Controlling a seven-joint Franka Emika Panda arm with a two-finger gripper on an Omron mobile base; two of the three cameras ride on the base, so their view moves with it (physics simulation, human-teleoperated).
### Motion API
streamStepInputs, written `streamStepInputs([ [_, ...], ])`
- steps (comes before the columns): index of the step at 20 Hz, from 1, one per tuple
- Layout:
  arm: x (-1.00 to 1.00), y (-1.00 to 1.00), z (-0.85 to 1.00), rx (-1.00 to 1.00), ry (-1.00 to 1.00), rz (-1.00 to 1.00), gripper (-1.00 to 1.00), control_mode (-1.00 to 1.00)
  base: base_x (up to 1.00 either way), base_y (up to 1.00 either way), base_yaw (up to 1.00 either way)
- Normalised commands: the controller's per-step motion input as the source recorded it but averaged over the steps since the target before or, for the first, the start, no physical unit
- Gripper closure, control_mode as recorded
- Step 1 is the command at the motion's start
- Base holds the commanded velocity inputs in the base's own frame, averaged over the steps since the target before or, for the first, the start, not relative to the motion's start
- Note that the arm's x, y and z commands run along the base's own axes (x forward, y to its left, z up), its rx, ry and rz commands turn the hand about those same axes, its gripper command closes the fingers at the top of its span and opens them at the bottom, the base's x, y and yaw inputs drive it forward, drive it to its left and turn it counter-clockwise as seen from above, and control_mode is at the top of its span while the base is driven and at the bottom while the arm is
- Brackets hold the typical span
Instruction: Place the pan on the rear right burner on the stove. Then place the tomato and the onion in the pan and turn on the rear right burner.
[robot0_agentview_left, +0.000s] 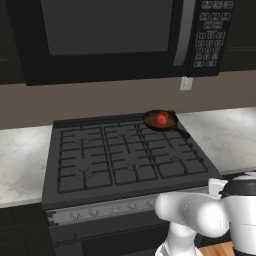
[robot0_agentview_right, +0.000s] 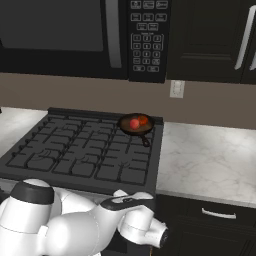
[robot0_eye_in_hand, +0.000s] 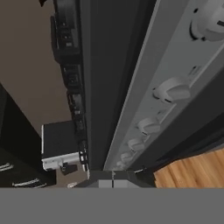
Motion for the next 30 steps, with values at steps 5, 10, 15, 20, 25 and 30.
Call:
streamStepInputs([
  [5,0.14,0.03,-0.07,0.0,-0.01,-0.06,1.0,-1.0,0.0,0.0,0.0],
  [10,0.16,0.0,-0.08,0.0,0.0,-0.05,1.0,-1.0,0.0,0.0,0.0],
  [15,0.04,0.0,-0.17,0.0,0.0,-0.04,1.0,-1.0,0.0,0.0,0.0],
  [20,0.02,0.0,-0.17,0.0,0.0,-0.03,1.0,-1.0,0.0,0.0,0.0],
  [25,0.08,0.0,-0.08,0.0,0.0,-0.03,1.0,-1.0,0.0,0.0,0.0],
  [30,0.0,0.0,-0.05,0.0,0.0,-0.07,1.0,-1.0,0.0,0.0,0.0],
])
